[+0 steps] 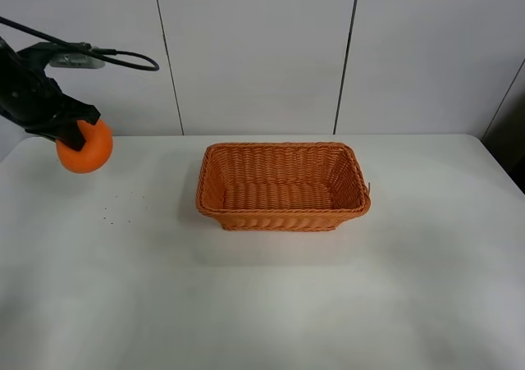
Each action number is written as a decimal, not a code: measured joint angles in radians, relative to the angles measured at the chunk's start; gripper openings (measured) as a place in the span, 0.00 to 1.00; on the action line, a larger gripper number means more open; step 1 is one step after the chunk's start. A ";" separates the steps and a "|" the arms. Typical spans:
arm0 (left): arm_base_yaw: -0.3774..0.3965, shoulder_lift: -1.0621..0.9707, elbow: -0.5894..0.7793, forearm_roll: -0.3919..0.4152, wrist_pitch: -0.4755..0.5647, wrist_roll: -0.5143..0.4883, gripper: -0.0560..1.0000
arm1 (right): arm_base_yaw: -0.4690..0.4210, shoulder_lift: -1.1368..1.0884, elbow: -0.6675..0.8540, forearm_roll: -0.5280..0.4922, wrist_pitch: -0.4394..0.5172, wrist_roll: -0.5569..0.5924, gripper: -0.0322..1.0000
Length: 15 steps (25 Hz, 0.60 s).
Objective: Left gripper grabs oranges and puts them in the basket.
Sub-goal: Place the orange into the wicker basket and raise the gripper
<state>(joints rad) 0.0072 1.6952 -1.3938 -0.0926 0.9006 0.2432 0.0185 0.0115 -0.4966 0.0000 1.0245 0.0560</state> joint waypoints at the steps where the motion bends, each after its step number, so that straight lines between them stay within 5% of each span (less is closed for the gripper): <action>1: -0.001 -0.015 0.000 -0.016 0.020 -0.001 0.17 | 0.000 0.000 0.000 0.000 0.000 0.000 0.70; 5: -0.048 -0.044 0.000 -0.032 0.033 -0.002 0.17 | 0.000 0.000 0.000 0.000 0.000 0.000 0.70; 15: -0.315 -0.041 0.000 0.031 -0.065 -0.104 0.17 | 0.000 0.000 0.000 0.000 0.000 0.000 0.70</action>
<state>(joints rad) -0.3081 1.6545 -1.3938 -0.0617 0.8356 0.1392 0.0185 0.0115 -0.4966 0.0000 1.0245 0.0560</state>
